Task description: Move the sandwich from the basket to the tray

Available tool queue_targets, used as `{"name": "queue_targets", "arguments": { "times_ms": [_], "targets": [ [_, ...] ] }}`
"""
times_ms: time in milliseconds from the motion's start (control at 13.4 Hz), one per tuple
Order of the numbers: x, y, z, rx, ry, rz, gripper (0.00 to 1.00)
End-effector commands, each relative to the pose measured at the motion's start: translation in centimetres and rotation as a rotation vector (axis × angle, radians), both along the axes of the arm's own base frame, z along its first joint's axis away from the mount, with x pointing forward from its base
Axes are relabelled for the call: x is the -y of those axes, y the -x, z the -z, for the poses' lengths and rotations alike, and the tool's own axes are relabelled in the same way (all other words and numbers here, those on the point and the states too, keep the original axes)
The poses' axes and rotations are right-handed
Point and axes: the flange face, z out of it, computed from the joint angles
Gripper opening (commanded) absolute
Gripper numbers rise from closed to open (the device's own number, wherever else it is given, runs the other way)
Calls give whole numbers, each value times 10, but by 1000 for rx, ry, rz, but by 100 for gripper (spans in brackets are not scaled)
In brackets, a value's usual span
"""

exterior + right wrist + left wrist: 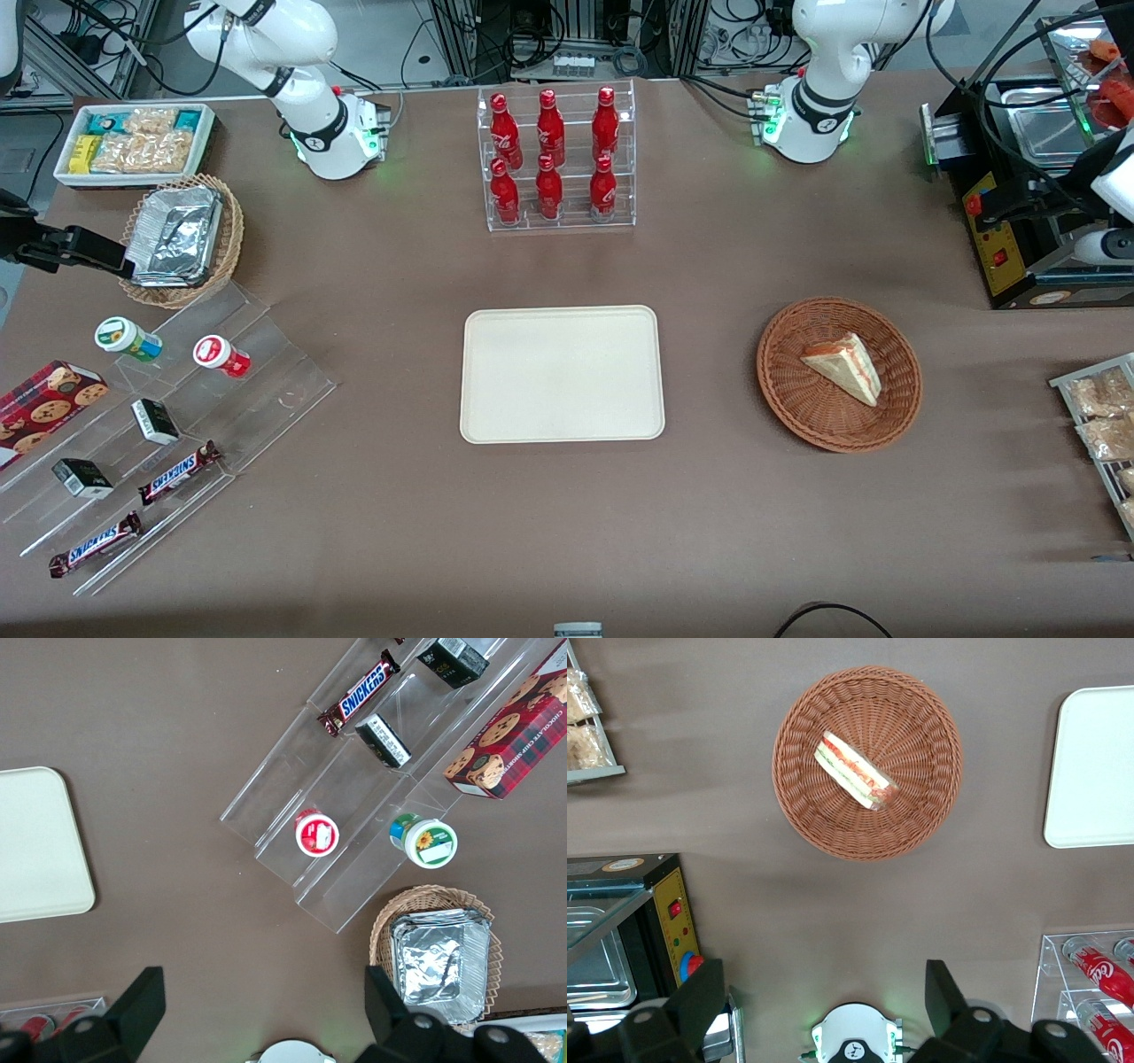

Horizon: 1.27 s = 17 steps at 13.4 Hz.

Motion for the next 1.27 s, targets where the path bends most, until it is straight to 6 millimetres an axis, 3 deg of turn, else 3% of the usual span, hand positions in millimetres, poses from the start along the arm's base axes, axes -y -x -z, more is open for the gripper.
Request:
{"name": "queue_targets", "arguments": {
  "times_ms": [0,224,448,672,821,970,1194],
  "targets": [
    [-4,16,0,-9,-23,15,100],
    [-5,7,19,-17,-52,4,100],
    [-1,5,87,14,-96,-216,100],
    [22,8,163,80,-124,-459,100],
    [38,14,203,137,-116,-599,100],
    [42,21,243,192,-100,-743,100],
    [44,26,289,221,-80,-772,100]
  ]
}}
